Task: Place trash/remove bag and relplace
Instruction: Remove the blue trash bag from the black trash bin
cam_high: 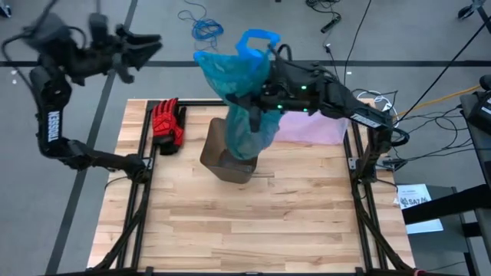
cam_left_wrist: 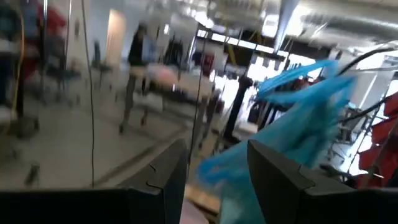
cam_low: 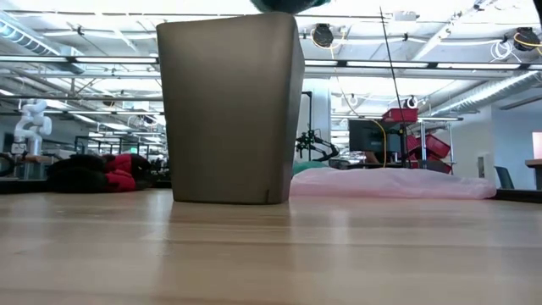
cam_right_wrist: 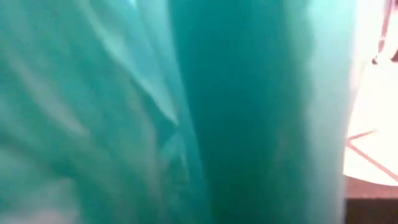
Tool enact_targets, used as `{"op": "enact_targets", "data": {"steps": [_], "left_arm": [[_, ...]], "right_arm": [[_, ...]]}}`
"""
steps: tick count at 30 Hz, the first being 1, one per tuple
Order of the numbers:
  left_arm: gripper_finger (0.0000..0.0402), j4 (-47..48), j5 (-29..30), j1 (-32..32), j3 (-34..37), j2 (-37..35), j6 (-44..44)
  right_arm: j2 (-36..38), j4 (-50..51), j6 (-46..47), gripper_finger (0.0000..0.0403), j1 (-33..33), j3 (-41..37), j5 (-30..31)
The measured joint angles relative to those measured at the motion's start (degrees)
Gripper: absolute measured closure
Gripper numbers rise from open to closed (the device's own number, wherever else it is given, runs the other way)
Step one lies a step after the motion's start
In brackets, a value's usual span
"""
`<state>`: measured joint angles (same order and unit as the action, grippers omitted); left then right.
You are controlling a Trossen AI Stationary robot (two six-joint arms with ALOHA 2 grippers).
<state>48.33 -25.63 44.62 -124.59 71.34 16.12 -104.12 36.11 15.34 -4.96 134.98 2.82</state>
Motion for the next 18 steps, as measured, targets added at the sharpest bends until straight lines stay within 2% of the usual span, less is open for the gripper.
{"op": "enact_targets", "data": {"steps": [4, 7, 10, 16, 18], "left_arm": [[0.0237, 2.79, -4.99, 0.02, 0.1, 1.9, -0.16], [0.0237, 4.11, -8.65, -0.08, 0.1, 3.01, -8.1], [0.0237, 3.42, -8.55, -0.99, 0.19, 3.17, -17.31], [0.0237, -1.83, -8.8, -4.34, 0.02, 5.31, -18.57], [0.0237, -2.86, -10.94, -5.16, 0.04, 5.9, -19.74]], "right_arm": [[2.36, 1.26, -3.72, 0.0403, 1.41, 0.02, -0.21], [3.67, 1.77, -5.48, 0.0403, 2.28, 0.02, -0.23], [4.43, 1.95, -5.98, 0.0403, 3.01, 0.02, -0.21], [4.72, 1.89, -6.45, 0.0403, 4.01, 0.02, -0.2], [4.71, 2.08, -6.63, 0.0403, 4.22, 0.02, -0.21]]}}
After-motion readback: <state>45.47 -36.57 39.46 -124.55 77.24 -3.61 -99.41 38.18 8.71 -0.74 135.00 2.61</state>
